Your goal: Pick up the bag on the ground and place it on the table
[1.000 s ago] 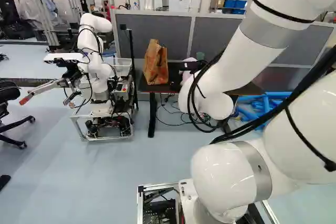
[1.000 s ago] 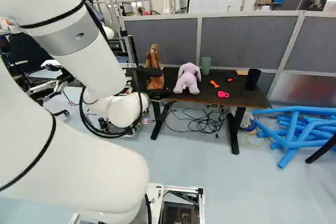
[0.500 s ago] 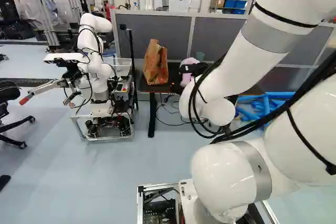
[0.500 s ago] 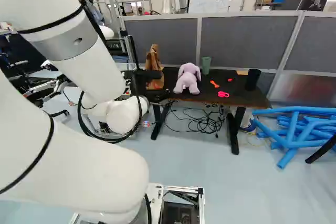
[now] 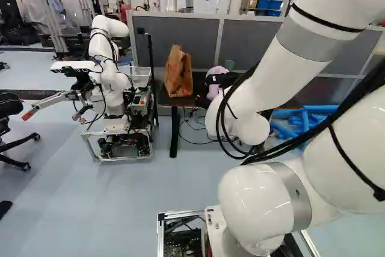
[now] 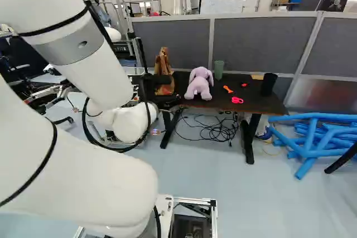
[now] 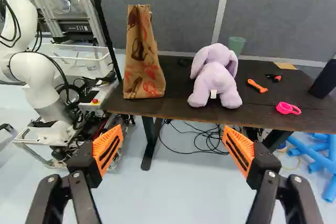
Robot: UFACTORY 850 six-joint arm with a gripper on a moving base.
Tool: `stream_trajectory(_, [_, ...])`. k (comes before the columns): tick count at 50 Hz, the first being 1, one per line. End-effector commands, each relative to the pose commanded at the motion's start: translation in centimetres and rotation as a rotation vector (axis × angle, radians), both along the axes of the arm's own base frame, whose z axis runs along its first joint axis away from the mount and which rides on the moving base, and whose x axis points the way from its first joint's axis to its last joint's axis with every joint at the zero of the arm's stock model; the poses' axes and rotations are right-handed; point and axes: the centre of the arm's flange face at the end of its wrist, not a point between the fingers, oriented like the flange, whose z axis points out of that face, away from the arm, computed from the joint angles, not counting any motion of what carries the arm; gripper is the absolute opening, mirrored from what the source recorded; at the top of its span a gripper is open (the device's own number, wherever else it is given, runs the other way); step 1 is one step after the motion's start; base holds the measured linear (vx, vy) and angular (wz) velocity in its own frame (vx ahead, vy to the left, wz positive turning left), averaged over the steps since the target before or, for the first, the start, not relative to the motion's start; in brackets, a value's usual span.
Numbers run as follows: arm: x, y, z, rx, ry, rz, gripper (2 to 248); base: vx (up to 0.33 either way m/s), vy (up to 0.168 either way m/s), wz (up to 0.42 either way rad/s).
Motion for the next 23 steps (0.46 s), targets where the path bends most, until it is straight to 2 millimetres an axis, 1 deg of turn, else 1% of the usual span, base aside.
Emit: stream_trajectory(23, [0.0,0.0,0.0,0.0,0.0,0.0,247,0.0,0.0,0.0])
